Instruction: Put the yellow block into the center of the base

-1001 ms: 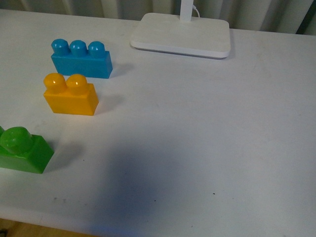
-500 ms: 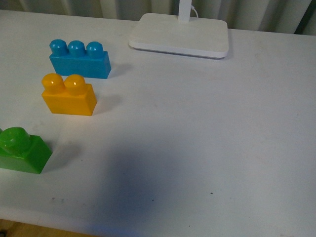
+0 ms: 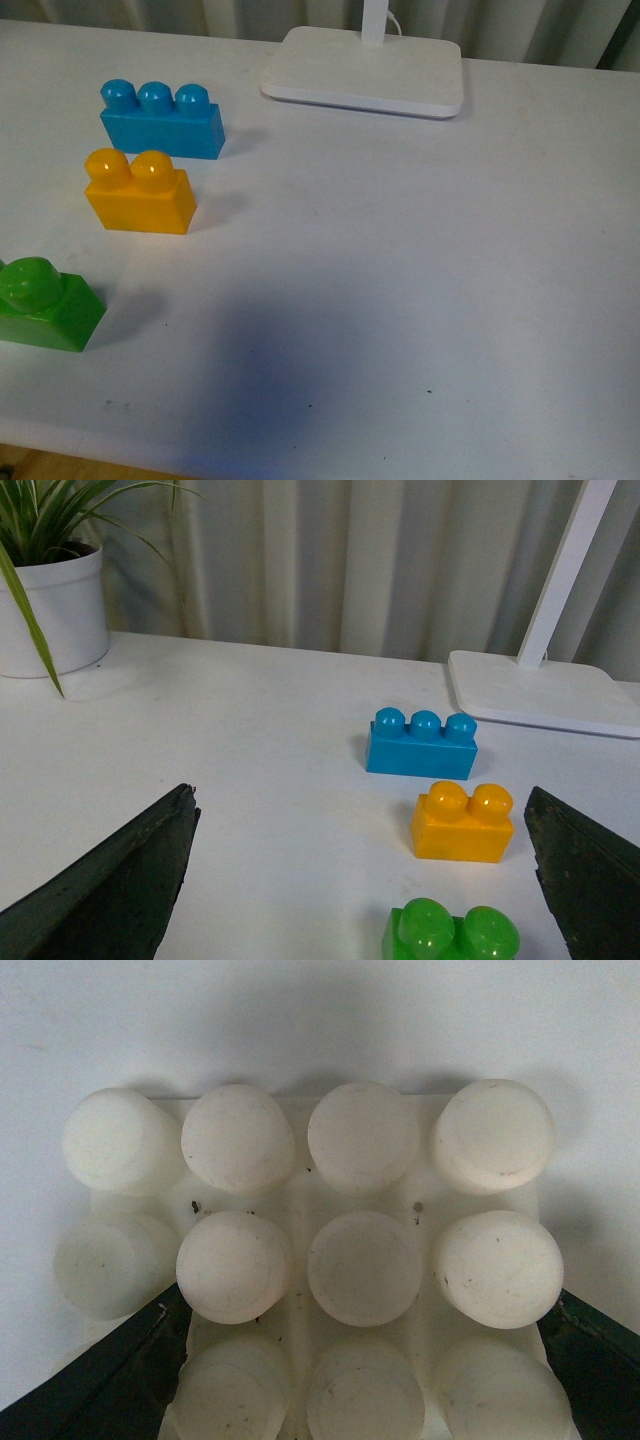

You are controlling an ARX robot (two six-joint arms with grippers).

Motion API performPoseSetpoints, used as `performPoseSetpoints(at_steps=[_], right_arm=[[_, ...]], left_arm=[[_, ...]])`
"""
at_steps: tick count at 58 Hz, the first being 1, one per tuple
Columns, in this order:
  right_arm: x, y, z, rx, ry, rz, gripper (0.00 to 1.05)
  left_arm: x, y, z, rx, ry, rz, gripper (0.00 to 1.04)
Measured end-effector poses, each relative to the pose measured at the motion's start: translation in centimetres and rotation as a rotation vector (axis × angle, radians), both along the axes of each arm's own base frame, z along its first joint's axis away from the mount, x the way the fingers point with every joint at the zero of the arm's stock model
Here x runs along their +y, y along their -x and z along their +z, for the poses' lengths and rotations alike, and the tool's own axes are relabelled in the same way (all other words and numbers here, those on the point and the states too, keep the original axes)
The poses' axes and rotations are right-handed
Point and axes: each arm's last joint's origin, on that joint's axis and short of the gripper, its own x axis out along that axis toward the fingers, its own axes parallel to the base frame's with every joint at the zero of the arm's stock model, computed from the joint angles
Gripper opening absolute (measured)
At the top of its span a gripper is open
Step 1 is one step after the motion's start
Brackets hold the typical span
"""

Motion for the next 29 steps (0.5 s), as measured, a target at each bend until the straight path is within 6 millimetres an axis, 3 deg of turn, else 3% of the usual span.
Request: performPoseSetpoints(at_steps=[13, 29], right_arm=[[4.4, -0.1, 0.0, 0.001, -0.008, -0.093, 0.96], [11.9, 0.6, 0.3, -0.012, -0.038, -0.055, 0.96]], left_arm=[[0.0, 0.0, 0.0, 0.0, 0.0, 0.0, 0.98], [0.0, 0.0, 0.0, 0.0, 0.0, 0.0, 0.98]])
